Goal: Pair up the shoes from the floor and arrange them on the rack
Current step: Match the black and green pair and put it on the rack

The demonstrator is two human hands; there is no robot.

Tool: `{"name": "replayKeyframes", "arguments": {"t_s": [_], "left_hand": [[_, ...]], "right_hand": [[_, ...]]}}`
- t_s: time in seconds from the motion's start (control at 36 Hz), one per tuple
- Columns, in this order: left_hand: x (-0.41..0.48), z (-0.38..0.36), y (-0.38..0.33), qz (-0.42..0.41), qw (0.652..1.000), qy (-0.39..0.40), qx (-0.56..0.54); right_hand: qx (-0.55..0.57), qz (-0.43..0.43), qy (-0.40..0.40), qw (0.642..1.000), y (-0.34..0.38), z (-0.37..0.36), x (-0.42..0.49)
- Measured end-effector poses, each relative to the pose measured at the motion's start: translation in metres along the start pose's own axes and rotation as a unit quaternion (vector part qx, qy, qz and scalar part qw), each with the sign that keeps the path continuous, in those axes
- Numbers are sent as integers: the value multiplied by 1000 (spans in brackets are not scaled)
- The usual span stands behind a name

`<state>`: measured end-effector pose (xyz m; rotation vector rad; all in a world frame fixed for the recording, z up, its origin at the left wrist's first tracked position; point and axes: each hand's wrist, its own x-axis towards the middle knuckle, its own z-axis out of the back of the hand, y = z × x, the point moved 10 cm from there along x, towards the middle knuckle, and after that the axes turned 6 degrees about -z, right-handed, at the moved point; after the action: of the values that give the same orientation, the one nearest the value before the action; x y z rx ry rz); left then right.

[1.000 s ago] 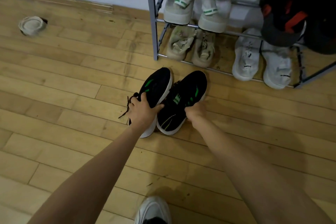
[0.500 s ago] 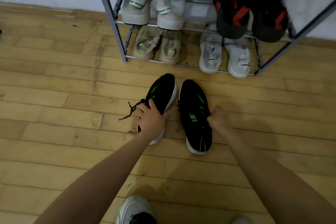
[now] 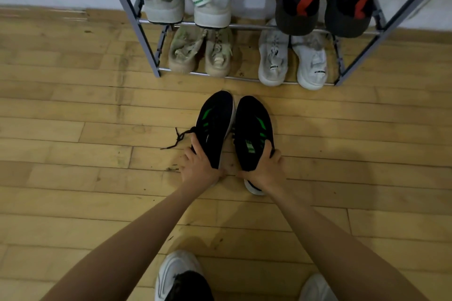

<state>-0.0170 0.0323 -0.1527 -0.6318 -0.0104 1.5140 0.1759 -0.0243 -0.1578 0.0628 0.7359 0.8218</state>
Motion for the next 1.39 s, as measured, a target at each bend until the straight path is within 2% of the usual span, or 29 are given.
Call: {"name": "replayKeyframes", "arguments": {"t_s": [0.22, 0.44, 0.58, 0.72, 1.03, 1.28, 1.39], "left_hand": [[1, -1, -3, -21, 999, 10, -28], [-5, 0, -7, -3, 996, 39, -81], [-13, 23, -30, -28, 996, 15, -82], [-28, 67, -69, -85, 987, -12, -138], [-80, 197, -156, -185, 972, -74, -123], [-126, 289, -215, -247, 949, -128, -149], [-136, 326, -242, -266, 942, -142, -145]], "right_hand": [[-51, -1, -3, 999, -3, -4, 2], [25, 20, -18, 999, -7, 7, -1], [88, 43, -51, 994, -1, 33, -17], [148, 63, -101, 982, 7, 82, -45], [245, 136, -238, 930, 33, 221, -129], [273, 184, -293, 898, 54, 318, -191], [233, 192, -319, 899, 65, 361, -208]]}}
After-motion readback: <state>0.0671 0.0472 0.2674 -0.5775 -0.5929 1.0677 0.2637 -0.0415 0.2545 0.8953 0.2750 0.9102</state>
